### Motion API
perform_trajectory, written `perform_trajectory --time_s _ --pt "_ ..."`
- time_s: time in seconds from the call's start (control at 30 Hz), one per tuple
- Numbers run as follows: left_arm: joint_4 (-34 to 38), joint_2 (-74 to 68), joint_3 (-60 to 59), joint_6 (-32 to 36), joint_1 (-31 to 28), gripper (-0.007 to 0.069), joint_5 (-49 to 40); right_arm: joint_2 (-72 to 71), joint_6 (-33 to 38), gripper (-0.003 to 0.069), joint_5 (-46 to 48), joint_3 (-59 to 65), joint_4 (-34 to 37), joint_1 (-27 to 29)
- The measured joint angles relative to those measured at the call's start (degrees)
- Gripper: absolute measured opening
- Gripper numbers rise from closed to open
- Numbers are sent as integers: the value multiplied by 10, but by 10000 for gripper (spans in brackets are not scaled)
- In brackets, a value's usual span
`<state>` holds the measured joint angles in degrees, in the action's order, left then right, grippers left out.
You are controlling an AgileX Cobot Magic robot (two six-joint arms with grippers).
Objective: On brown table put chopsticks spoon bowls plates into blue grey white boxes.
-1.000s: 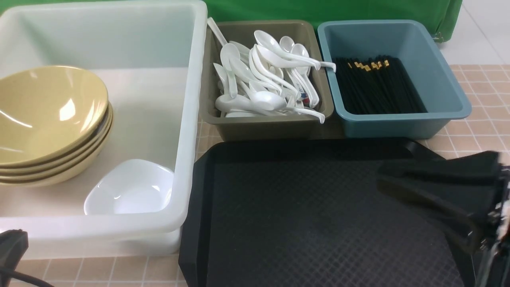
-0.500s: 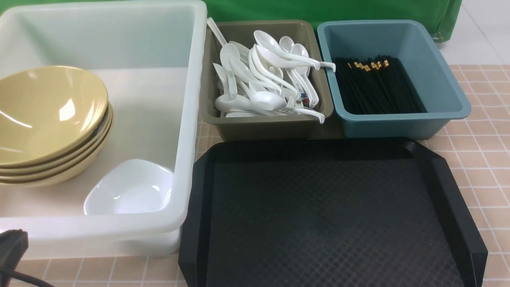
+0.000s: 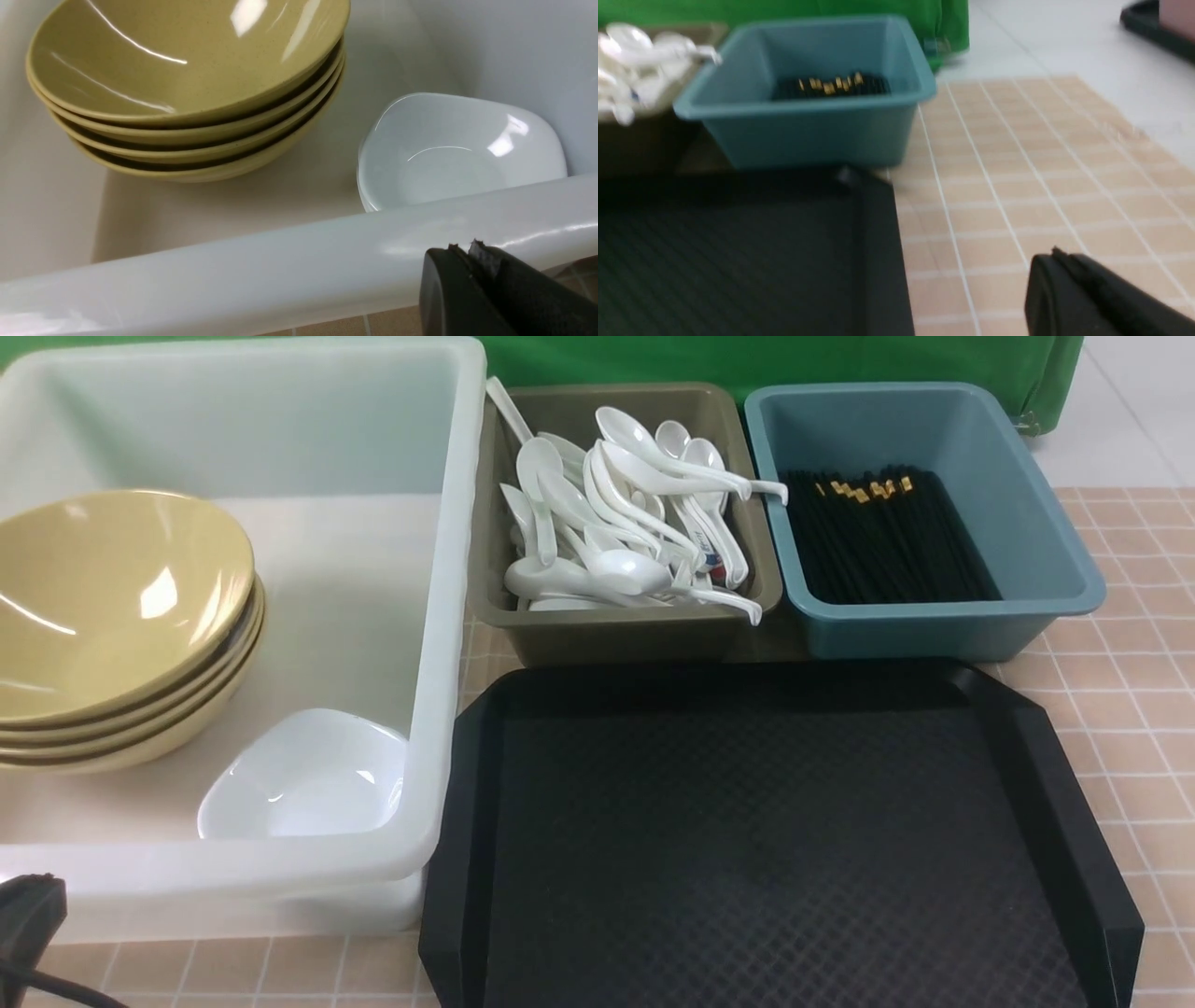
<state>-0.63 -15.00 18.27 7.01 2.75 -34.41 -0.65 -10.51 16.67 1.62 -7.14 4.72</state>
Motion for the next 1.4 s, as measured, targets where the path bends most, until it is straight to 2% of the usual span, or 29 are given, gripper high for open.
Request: perform_trajectory --time_s 0.23,1.17,1.3,1.4 --pt "0 0 0 0 0 1 0 0 -2 35 8 0 0 -31" --pt "0 0 -1 0 0 1 0 0 -2 38 8 0 0 -32" --pt "6 6 -18 0 0 1 27 0 -3 40 8 0 0 -32" --pt "36 30 -63 0 -6 1 114 0 -3 41 8 0 0 -32"
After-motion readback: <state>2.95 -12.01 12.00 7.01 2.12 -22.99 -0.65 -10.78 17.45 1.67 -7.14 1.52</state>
